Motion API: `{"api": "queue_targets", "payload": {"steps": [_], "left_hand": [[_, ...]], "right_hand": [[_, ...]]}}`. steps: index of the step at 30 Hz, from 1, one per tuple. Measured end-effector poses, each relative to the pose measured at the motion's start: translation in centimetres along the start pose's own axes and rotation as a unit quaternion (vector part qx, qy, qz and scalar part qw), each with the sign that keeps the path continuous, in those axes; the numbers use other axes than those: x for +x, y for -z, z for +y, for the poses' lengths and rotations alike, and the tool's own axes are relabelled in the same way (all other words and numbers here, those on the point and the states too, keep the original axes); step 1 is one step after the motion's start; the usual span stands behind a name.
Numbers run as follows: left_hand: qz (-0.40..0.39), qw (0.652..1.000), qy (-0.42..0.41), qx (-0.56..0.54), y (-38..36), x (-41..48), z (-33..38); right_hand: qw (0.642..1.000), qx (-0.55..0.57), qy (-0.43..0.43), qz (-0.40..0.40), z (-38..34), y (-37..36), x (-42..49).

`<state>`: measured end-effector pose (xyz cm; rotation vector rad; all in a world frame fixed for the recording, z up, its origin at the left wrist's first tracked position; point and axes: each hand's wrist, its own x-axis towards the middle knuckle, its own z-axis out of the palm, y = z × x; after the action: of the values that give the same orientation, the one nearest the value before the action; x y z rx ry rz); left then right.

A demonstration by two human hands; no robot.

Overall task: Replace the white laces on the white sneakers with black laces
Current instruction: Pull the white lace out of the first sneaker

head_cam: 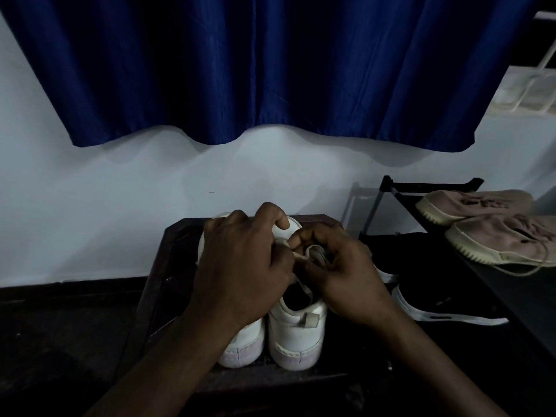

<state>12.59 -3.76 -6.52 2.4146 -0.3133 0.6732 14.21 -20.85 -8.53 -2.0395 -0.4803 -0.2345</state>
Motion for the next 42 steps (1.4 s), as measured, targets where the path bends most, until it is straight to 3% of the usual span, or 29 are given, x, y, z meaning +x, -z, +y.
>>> {"api": "queue_targets", "payload": {"steps": [11, 19, 25, 28, 32, 34, 38, 40, 42], "left_hand": [[-0.002, 1.0, -0.007, 0.011, -0.2, 0.0, 0.0], [0.005, 1.0, -0.009, 0.023, -0.2, 0.0, 0.1], [0.002, 0.999, -0.006, 0.032, -0.1, 0.0, 0.1], [-0.004, 0.999, -0.003, 0.037, -0.1, 0.0, 0.1], [-0.004, 0.999, -0.003, 0.037, -0.1, 0.0, 0.1], [-0.005, 0.999, -0.003, 0.039, -0.2, 0.0, 0.1], [-0.004, 0.999, 0.0, 0.036, -0.2, 0.0, 0.0], [0.001, 0.999, 0.0, 0.032, -0.1, 0.0, 0.1], [0.008, 1.0, 0.003, 0.029, -0.1, 0.0, 0.2]], "right_hand": [[0.999, -0.024, -0.011, 0.044, 0.2, -0.6, 0.1], [0.967, 0.204, -0.084, 0.126, 0.3, -1.3, -0.1], [0.958, 0.253, -0.076, 0.115, -0.4, -1.1, -0.1], [0.93, 0.329, -0.106, 0.126, -1.3, -0.9, 0.2], [0.86, 0.428, -0.168, 0.222, -1.0, 0.1, 0.9], [0.872, 0.403, -0.172, 0.217, -0.8, 0.5, 1.1], [0.947, 0.278, -0.103, 0.123, -0.4, -0.2, 0.8], [0.988, 0.131, -0.039, 0.065, 0.3, -0.2, 0.6], [0.998, -0.044, 0.028, 0.03, 0.7, 0.4, 0.6]]}}
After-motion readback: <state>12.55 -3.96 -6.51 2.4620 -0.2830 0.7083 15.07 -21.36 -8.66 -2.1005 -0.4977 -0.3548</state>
